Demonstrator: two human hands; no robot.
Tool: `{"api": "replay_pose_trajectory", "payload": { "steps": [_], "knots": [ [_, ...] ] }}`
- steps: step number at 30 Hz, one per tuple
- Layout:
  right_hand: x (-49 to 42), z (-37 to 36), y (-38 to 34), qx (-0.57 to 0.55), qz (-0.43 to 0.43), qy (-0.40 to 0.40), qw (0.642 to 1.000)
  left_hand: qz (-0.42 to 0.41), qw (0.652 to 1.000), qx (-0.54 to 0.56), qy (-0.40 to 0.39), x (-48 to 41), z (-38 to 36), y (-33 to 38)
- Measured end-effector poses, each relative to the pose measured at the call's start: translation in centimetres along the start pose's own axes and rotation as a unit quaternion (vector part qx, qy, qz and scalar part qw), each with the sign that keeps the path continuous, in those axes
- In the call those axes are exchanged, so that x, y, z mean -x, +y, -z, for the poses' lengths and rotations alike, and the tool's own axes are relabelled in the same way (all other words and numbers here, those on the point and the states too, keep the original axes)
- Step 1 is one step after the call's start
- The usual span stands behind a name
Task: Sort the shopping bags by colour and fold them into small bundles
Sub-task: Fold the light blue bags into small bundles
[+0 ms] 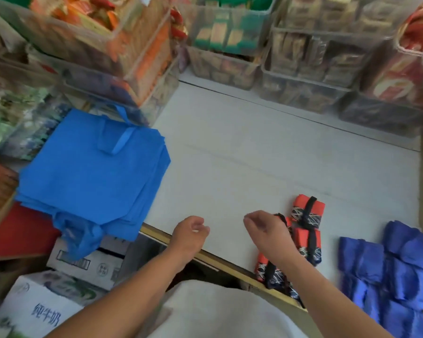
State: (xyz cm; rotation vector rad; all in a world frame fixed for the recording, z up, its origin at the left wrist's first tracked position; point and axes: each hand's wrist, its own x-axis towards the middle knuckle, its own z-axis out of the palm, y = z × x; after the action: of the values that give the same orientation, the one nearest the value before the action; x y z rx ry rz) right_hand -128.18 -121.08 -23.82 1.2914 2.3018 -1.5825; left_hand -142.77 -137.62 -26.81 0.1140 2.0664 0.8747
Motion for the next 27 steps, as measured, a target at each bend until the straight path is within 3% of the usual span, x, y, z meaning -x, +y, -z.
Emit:
{"api": "replay_pose_trajectory", "payload": {
  "steps": [4, 9, 15, 19, 22, 27],
  "knots": [
    [-1.5, -5.6, -4.3, 0.029, -0.013, -0.071, 0.997, -0.025, 0.995, -0.045, 0.089, -3.4, 8.0, -2.5],
    [-3.9, -12.8, -9.9, 0.039, -0.036, -0.103, 0.993, -0.096, 0.96, -0.176, 0.195, -7.1, 17.4, -6.7],
    [-6.7, -19.3, -14.1, 0.005, -0.078, -0.109, 0.991, -0.134, 0.925, -0.346, 0.087, -9.3, 22.0, -9.3],
    [-6.9, -20.7, -15.1, -0.012, -0.098, -0.12, 0.988, -0.159, 0.935, -0.317, 0.019, -10.8, 23.9, -10.4],
    [-7.1, -20.6, -15.7, -0.014, -0.105, -0.119, 0.987, -0.187, 0.926, -0.326, -0.045, -11.7, 25.6, -11.7],
    [-6.9, -19.4, -17.3, -0.031, -0.105, -0.108, 0.988, -0.223, 0.905, -0.353, -0.084, -12.7, 27.6, -11.6]
  ]
}}
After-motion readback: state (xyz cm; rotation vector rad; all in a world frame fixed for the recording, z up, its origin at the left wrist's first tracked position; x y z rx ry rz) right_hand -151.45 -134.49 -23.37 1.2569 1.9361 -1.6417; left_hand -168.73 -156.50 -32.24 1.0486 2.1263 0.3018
